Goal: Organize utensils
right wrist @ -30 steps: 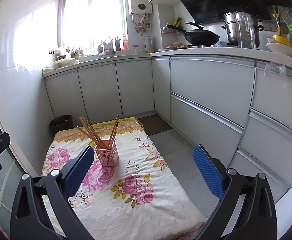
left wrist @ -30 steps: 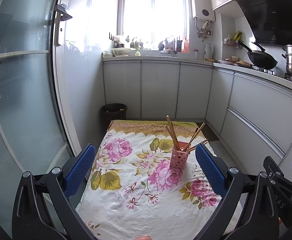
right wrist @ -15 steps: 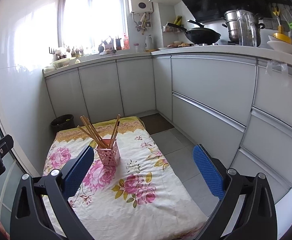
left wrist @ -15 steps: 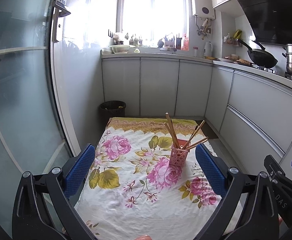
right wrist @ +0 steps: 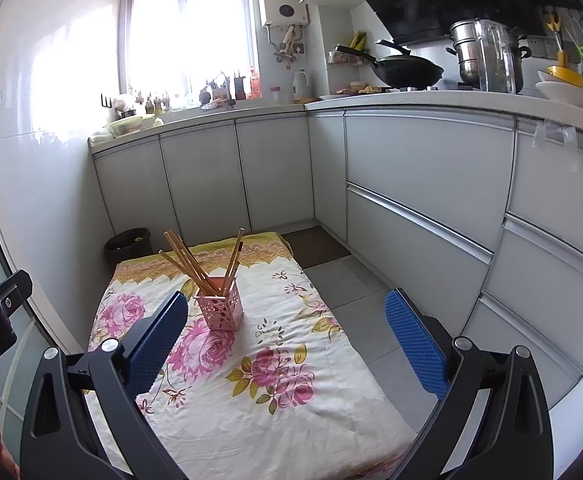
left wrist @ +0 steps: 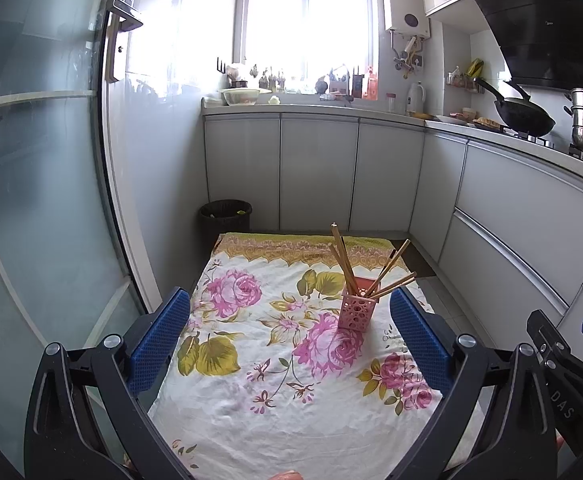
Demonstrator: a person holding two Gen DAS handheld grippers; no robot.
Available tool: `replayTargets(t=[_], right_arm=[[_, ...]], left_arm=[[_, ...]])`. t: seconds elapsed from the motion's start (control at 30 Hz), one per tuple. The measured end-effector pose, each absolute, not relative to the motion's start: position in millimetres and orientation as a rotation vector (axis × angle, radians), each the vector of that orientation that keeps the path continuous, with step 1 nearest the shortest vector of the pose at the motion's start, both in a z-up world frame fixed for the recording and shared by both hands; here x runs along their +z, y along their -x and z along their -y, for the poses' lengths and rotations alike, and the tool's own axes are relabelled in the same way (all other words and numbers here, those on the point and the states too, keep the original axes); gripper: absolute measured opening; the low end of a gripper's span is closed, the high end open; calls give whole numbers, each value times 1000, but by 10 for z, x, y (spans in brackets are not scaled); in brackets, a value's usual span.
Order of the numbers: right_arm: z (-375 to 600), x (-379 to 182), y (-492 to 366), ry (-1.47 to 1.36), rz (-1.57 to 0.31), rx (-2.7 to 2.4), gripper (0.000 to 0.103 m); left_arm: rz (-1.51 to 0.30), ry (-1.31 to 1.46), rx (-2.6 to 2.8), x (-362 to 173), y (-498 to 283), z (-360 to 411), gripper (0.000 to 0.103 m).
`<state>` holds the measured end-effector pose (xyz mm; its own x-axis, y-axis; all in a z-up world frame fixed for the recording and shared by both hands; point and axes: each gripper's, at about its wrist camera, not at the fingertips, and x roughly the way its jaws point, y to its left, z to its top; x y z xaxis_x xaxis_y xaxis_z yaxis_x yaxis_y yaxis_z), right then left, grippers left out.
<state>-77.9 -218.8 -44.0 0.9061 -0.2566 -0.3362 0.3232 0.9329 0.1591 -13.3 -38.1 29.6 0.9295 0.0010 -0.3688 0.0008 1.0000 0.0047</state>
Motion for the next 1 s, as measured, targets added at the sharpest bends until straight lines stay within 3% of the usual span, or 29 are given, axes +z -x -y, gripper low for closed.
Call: replayTargets(t=[0.73,1.0], right_arm=[[2201,-452,762,-225,-340,-283,96],[2257,-476,738,-239,-350,-284,96]], left_arm=[[-394,56,-121,262,157,324,96],[-302,35,-87,340,211,299,94]])
